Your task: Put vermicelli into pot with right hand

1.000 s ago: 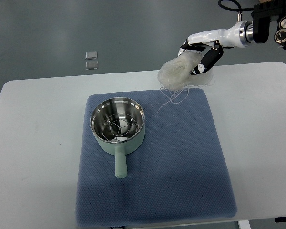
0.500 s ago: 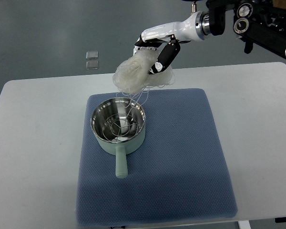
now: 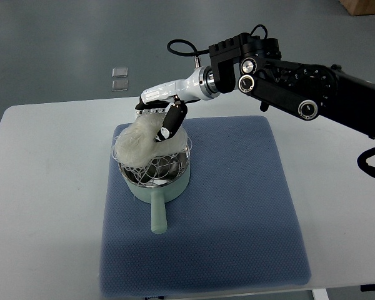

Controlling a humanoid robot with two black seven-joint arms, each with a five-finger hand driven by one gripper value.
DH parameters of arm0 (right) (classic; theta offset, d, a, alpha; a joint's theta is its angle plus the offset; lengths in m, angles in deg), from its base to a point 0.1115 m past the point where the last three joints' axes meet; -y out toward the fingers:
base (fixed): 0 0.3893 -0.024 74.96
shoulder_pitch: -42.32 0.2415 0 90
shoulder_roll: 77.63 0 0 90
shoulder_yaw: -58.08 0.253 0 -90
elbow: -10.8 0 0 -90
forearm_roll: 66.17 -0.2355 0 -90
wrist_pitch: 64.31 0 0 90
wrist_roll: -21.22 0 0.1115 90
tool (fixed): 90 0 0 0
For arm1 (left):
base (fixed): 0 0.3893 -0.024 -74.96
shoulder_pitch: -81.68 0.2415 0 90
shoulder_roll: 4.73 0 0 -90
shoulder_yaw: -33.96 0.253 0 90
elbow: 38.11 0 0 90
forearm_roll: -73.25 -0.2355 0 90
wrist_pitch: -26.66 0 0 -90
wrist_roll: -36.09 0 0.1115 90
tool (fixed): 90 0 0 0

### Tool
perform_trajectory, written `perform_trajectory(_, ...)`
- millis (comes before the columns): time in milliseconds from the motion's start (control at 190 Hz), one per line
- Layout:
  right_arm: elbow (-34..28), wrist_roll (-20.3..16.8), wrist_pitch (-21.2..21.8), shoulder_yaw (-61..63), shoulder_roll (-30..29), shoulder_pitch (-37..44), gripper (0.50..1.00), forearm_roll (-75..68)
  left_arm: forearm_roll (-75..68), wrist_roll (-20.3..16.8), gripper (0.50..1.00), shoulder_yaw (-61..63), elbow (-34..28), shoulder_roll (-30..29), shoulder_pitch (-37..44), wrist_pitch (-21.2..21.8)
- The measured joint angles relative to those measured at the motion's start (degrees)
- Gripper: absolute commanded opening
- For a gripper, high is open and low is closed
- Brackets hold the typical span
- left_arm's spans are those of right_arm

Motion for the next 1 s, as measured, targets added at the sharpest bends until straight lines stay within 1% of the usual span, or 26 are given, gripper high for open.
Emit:
perform_trajectory(232,0.8,0.0,-1.41,0.07,-1.42,-2.43,0.5,1.14,0.0,0.2,1.0,0.02,0.02,0.0,0.0,0.02)
perform_trajectory(458,1.72,0.0,-3.43,-0.03,-2.32,-3.41,0.5,1.64,0.0,3.51,1.0,0.02,0.1,0.0,0.0,0.02)
perform_trajectory(463,1.77,0.0,-3.49,-0.04,-2.32,-3.44,0.525,1.68,0.0,3.55,1.0,0.02,0.1,0.0,0.0,0.02)
perform_trajectory(468,1.82,0.0,-3.55,-0.04,-2.33,-3.47,0.525,1.72,0.0,3.59,1.0,0.02,0.1,0.0,0.0,0.02)
perform_trajectory(474,1.87,0.0,-3.61,-0.04,-2.34,-3.5,0.551,1.77,0.0,3.63,1.0,0.02,0.1,0.0,0.0,0.02)
perform_trajectory(479,1.91,0.0,-3.66,-0.05,-2.34,-3.53,0.552,1.82,0.0,3.65,1.0,0.02,0.1,0.0,0.0,0.02)
perform_trajectory(484,1.96,0.0,-3.72,-0.05,-2.35,-3.56,0.582,1.86,0.0,3.68,1.0,0.02,0.1,0.0,0.0,0.02)
perform_trajectory(489,2.01,0.0,-3.78,-0.06,-2.36,-3.58,0.582,1.91,0.0,3.7,1.0,0.02,0.1,0.0,0.0,0.02)
perform_trajectory(495,2.06,0.0,-3.84,-0.06,-2.37,-3.6,0.61,1.96,0.0,3.72,1.0,0.02,0.1,0.0,0.0,0.02)
perform_trajectory(500,2.11,0.0,-3.9,-0.07,-2.38,-3.63,0.611,2.01,0.0,3.74,1.0,0.02,0.1,0.0,0.0,0.02)
perform_trajectory(505,2.15,0.0,-3.96,-0.07,-2.38,-3.65,0.639,2.05,0.0,3.76,1.0,0.02,0.1,0.0,0.0,0.02)
perform_trajectory(511,2.2,0.0,-4.02,-0.07,-2.39,-3.67,0.639,2.1,0.0,3.77,1.0,0.02,0.1,0.0,0.0,0.02)
perform_trajectory(516,2.28,0.0,-4.13,-0.08,-2.4,-3.71,0.668,2.2,0.0,3.79,1.0,0.02,0.1,0.0,0.0,0.02)
perform_trajectory(521,2.32,0.0,-4.19,-0.08,-2.4,-3.72,0.668,2.25,0.0,3.81,1.0,0.02,0.1,0.0,0.0,0.02)
perform_trajectory(526,2.36,0.0,-4.25,-0.08,-2.41,-3.74,0.692,2.3,0.0,3.82,1.0,0.02,0.1,0.0,0.0,0.02)
perform_trajectory(537,2.45,0.0,-4.36,-0.08,-2.42,-3.76,0.711,2.4,0.0,3.85,1.0,0.02,0.1,0.0,0.0,0.02)
perform_trajectory(542,2.49,0.0,-4.41,-0.08,-2.43,-3.77,0.711,2.45,0.0,3.87,1.0,0.02,0.1,0.0,0.0,0.02)
perform_trajectory(547,2.53,0.0,-4.46,-0.08,-2.43,-3.79,0.729,2.5,0.0,3.88,1.0,0.02,0.1,0.0,0.0,0.02)
perform_trajectory(553,2.57,0.0,-4.51,-0.08,-2.44,-3.8,0.729,2.55,0.0,3.89,1.0,0.02,0.1,0.0,0.0,0.02)
perform_trajectory(568,2.67,0.0,-4.63,-0.09,-2.45,-3.84,0.756,2.69,0.0,3.9,1.0,0.02,0.1,0.0,0.0,0.02)
perform_trajectory(674,3.05,0.0,-4.91,-0.17,-2.46,-4.22,0.834,3.49,0.0,3.94,1.0,0.02,0.1,0.0,0.0,0.02)
perform_trajectory(695,3.08,0.0,-4.91,-0.17,-2.45,-4.27,0.864,3.6,0.0,3.95,1.0,0.02,0.09,0.0,0.0,0.01)
perform_trajectory(721,3.09,0.0,-4.84,-0.17,-2.38,-4.3,0.883,3.68,0.0,3.95,1.0,0.02,0.07,0.0,0.0,0.01)
perform_trajectory(737,3.1,0.0,-4.75,-0.17,-2.3,-4.3,0.905,3.7,0.0,3.95,1.0,0.02,0.06,0.0,0.0,0.01)
perform_trajectory(800,3.1,0.0,-4.29,-0.15,-1.86,-4.3,0.928,3.77,0.0,3.96,1.0,0.0,0.03,0.0,0.0,0.0)
perform_trajectory(1000,3.05,0.0,-3.94,0.8,-0.37,-3.63,0.93,2.83,0.0,3.96,1.0,-0.01,-0.01,0.0,0.0,-0.01)
